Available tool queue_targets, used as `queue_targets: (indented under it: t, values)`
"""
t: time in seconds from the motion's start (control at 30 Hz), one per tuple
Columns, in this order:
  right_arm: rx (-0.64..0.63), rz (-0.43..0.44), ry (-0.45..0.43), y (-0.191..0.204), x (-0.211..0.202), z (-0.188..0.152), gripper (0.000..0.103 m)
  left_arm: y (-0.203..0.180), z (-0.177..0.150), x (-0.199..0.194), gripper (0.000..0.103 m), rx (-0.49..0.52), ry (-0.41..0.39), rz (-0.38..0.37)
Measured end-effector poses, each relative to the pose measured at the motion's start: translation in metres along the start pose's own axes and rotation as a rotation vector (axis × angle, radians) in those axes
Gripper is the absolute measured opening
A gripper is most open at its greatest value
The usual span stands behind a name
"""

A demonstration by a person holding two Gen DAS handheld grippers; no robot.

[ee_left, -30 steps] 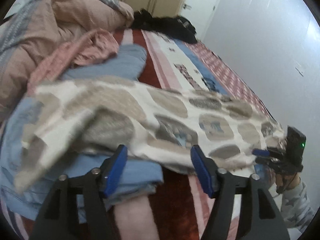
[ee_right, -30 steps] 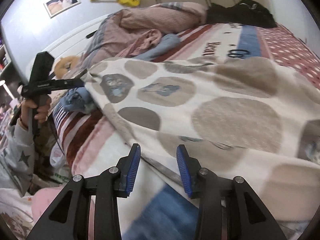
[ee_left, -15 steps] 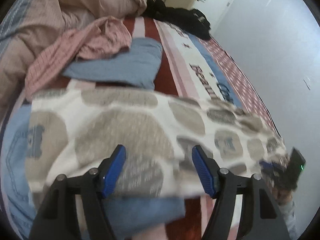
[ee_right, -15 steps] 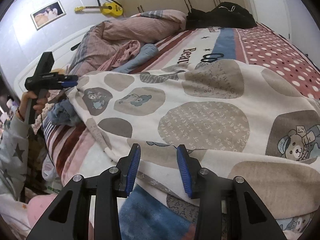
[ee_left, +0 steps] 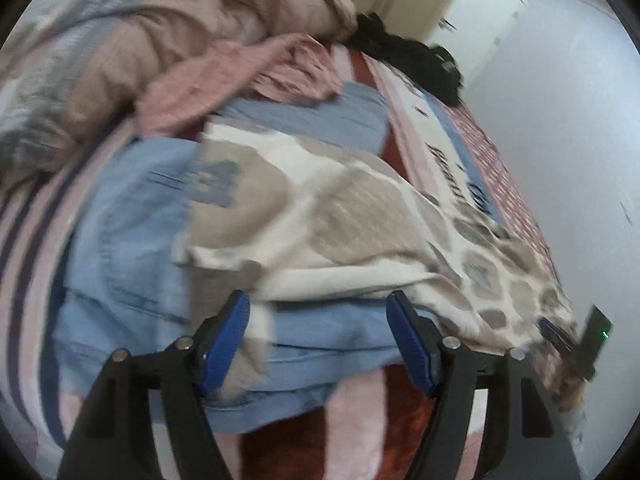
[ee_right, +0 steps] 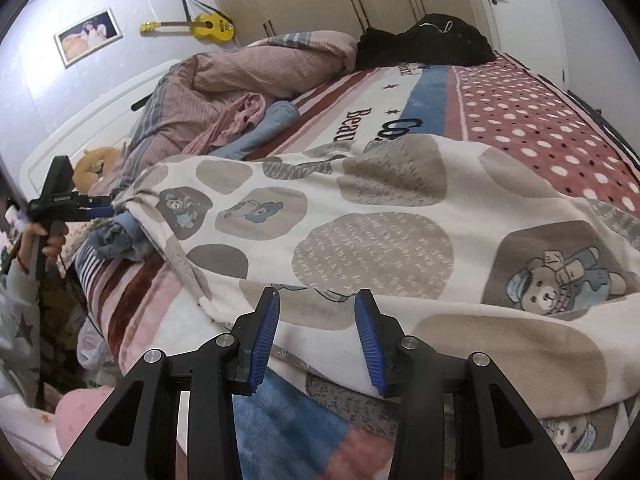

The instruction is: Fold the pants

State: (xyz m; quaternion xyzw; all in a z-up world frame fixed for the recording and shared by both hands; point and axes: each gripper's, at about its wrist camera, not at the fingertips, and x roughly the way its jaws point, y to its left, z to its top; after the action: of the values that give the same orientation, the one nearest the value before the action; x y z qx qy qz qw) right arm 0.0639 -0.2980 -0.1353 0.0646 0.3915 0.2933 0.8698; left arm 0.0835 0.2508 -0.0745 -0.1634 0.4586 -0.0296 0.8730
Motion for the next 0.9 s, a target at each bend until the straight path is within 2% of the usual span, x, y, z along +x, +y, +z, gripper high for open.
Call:
queue_targets:
  t: [0.07,0.17,0.4,0.43,0.47,0.6,0.67,0.7,0.77,0.83,0.9]
  values:
    - [0.004,-0.003,-0.001,-0.001,-0.002,-0.002,0.038,0.009,-0.001,-0.002,0.071,-0.024,-0.010,0.046]
    - [0.002,-0.008,0.005,-0.003,-0.003,-0.005,0.038,0.025,-0.004,-0.006,0.071,-0.087,-0.020,0.032]
    - [0.006,0.002,0.007,-0.004,0.000,-0.003,0.038,0.039,0.011,0.006,0.070,-0.107,-0.041,0.052]
    - [0.006,0.003,0.004,-0.004,0.000,-0.003,0.038,0.041,0.014,0.012,0.064,-0.118,-0.027,0.050]
    - [0.005,0.005,0.002,-0.003,0.000,-0.002,0.038,0.043,0.017,0.018,0.053,-0.132,-0.022,0.036]
    - [0.006,0.005,0.002,-0.003,0.001,-0.003,0.038,0.037,0.027,0.021,0.036,-0.115,-0.052,0.035]
    - [0.008,0.001,0.008,-0.004,0.002,-0.003,0.038,0.031,0.034,0.021,0.010,-0.092,-0.068,0.065]
    - [0.009,0.000,0.010,-0.005,0.002,-0.003,0.038,0.028,0.039,0.022,0.005,-0.075,-0.068,0.088]
    - [0.013,-0.002,0.012,-0.006,0.003,-0.003,0.038,0.024,0.046,0.023,0.004,-0.057,-0.074,0.127]
    - [0.018,-0.007,0.009,-0.008,0.003,-0.002,0.038,0.021,0.054,0.018,0.003,-0.034,-0.115,0.158]
    - [0.024,-0.010,0.004,-0.009,0.002,-0.001,0.038,0.022,0.065,0.011,0.003,-0.034,-0.150,0.151]
